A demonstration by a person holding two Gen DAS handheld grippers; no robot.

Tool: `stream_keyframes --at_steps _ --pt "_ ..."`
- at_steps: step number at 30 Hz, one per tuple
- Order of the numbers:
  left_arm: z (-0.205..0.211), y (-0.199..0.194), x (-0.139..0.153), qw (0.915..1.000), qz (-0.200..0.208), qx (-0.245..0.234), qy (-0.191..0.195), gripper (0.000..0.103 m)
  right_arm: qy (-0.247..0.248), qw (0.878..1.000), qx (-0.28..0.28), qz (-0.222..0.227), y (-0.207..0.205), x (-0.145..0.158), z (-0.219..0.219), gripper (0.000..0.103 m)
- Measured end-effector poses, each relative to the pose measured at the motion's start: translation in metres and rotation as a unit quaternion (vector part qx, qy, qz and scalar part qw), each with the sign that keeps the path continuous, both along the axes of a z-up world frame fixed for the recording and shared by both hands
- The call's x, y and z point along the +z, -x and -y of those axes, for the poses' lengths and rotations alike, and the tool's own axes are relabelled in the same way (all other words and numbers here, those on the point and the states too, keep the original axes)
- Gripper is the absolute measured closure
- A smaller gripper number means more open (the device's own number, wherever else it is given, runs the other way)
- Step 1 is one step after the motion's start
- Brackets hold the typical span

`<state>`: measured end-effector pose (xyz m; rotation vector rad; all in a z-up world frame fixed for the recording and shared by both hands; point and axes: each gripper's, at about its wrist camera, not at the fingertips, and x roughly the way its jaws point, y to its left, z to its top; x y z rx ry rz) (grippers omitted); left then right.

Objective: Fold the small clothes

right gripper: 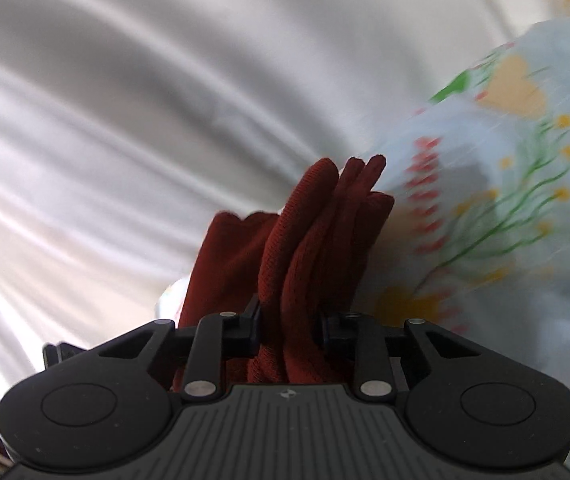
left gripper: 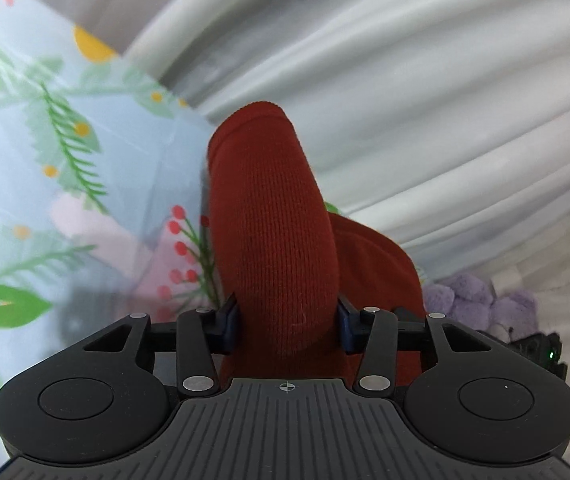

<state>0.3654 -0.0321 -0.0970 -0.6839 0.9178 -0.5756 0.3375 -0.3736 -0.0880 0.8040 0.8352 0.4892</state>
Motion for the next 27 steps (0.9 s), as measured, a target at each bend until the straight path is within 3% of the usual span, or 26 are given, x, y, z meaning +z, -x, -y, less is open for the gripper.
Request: stream_keyframes --at_steps 4,6,9,11,15,17,19,21,23,27 --pt "-0.029 0.029 0.018 0.9983 -0.008 0.024 -0.053 0.053 -0.031 0.998 0.037 -0.034 0.013 -0.008 -0.03 0.078" --pt "-0.039 0.042 0.018 0.9952 -0.021 0.039 -0.088 0.05 -0.022 0.998 0.046 -0.049 0.02 -0.014 -0.04 0.075" --pt "-0.048 0.056 0.011 0.9852 -0.039 0.053 -0.158 0.04 0.05 0.996 0.002 -0.075 0.029 -0.009 -0.037 0.064" --pt "-0.054 0.063 0.013 0.9785 -0.036 0.065 -0.192 0.04 0.114 0.992 -0.035 -0.042 0.035 0.01 -0.039 0.064" --pt "-0.056 0.06 0.028 0.9791 0.01 0.096 -0.179 0.021 0.098 0.995 -0.006 -0.013 0.024 0.03 -0.078 0.065" --pt "-0.047 0.048 0.032 0.9756 0.032 0.113 -0.185 0.019 0.107 0.994 0.016 -0.019 0.01 0.024 -0.114 0.07" --pt "-0.033 0.031 0.03 0.9657 0.059 0.134 -0.214 0.015 0.128 0.991 0.021 -0.025 -0.001 0.01 -0.14 0.08" --pt "-0.015 0.014 0.021 0.9462 0.072 0.163 -0.27 0.015 0.166 0.985 0.005 -0.035 -0.016 -0.005 -0.153 0.087" --pt "-0.001 -0.002 0.009 0.937 0.083 0.164 -0.297 0.015 0.207 0.978 -0.014 -0.027 -0.025 -0.016 -0.156 0.101" --pt "0.021 -0.025 -0.018 0.9206 0.067 0.142 -0.357 0.005 0.287 0.957 -0.034 0.025 -0.032 -0.029 -0.156 0.103"
